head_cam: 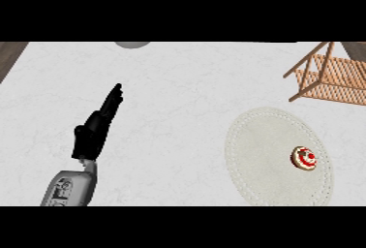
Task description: Pick the bell pepper from the placemat and place it in the tiered shelf
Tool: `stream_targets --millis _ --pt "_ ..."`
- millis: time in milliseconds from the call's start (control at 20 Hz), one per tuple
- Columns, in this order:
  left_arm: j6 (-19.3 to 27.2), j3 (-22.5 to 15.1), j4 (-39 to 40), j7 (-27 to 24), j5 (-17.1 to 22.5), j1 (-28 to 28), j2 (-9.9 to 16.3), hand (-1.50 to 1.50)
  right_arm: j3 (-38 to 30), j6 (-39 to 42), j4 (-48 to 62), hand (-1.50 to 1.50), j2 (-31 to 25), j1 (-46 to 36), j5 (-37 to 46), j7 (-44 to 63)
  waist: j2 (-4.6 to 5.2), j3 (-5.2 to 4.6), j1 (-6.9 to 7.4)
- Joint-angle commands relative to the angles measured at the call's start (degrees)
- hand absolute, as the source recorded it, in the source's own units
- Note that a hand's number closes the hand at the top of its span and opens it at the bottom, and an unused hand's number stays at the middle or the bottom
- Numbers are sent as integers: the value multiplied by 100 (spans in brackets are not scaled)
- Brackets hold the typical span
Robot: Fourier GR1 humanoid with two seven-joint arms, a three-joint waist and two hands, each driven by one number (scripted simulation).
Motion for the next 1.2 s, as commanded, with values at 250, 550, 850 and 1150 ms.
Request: stream_targets --millis 250,550,850,1150 --pt "-121 203 159 -109 146 -60 96 0 250 -658 691 -150 -328 -85 502 781 -21 0 -46" --pt "-51 -33 -180 52 -36 97 6 0 -273 -416 941 -150 -412 -385 -251 324 -12 6 -14" --pt "-91 48 -258 21 91 133 -15 0 -404 478 974 -150 -732 -415 -737 111 -19 5 -14" --pt "-2 115 99 -55 17 -67 -48 0 -642 360 879 -150 -692 -538 -1192 333 -20 3 -50"
